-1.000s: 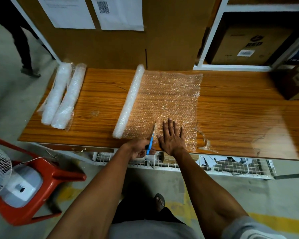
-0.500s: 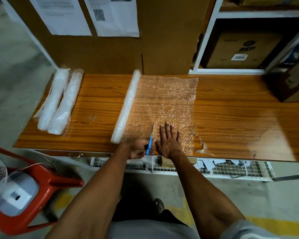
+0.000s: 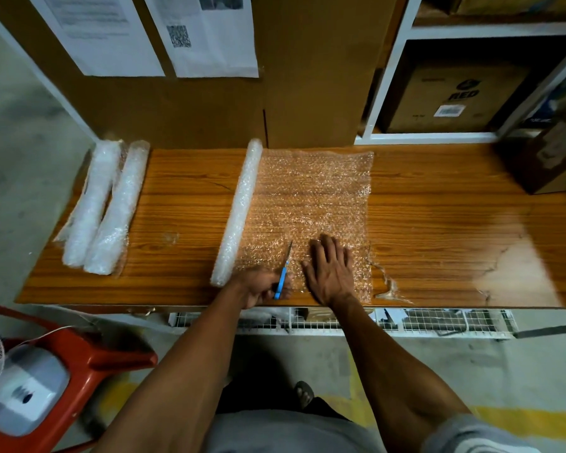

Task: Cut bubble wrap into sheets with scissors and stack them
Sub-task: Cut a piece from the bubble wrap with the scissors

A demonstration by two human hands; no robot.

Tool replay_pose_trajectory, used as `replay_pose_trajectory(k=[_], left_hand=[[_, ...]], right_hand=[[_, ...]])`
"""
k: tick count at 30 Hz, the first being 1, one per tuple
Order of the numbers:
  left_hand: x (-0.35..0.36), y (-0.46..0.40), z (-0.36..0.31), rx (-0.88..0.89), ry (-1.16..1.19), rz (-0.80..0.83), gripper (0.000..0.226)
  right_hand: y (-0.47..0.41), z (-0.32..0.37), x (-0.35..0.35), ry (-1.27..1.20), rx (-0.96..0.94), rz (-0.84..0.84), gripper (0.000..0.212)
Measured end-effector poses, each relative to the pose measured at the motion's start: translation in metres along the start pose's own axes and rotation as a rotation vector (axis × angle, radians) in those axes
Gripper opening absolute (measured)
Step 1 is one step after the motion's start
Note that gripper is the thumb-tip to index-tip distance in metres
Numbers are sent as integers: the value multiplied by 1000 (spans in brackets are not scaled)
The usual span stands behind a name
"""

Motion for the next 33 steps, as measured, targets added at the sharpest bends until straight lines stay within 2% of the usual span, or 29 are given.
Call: replay_pose_trajectory(k=[2,4,6,12,23,29,33], left_hand=[[-1,-6,1,3,17,12,36],[0,-11,0,-23,34,17,32],[3,-15,-1,-50,48,23,28],[9,-14,-22,-43,-46,-2,39],[6,-36,-22,-38,-51,-22,25],[6,-37,-38,-33,-100,61,49],[6,-41,-45,-32,-108,62,49]], right_hand=[[-4,-4,4,43,3,49,75],[-4,-7,8,94,6,84,77],[-3,-7,9,117,15,89,77],[-2,-5,9,104,42,72,77],[-2,-4,8,119,50,94,75],[-1,-2,4,106,43,102,76],[-3,-2,5,97,59,102,78]])
Point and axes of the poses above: each hand's wrist, its own y-axis away from the middle knuckle, its own x-axis out of the palm, z = x × y, the point moved 2 cm from there along -y, towards the middle knuckle, and after that the axes turned 8 degrees about -z, right-handed, at the moved point
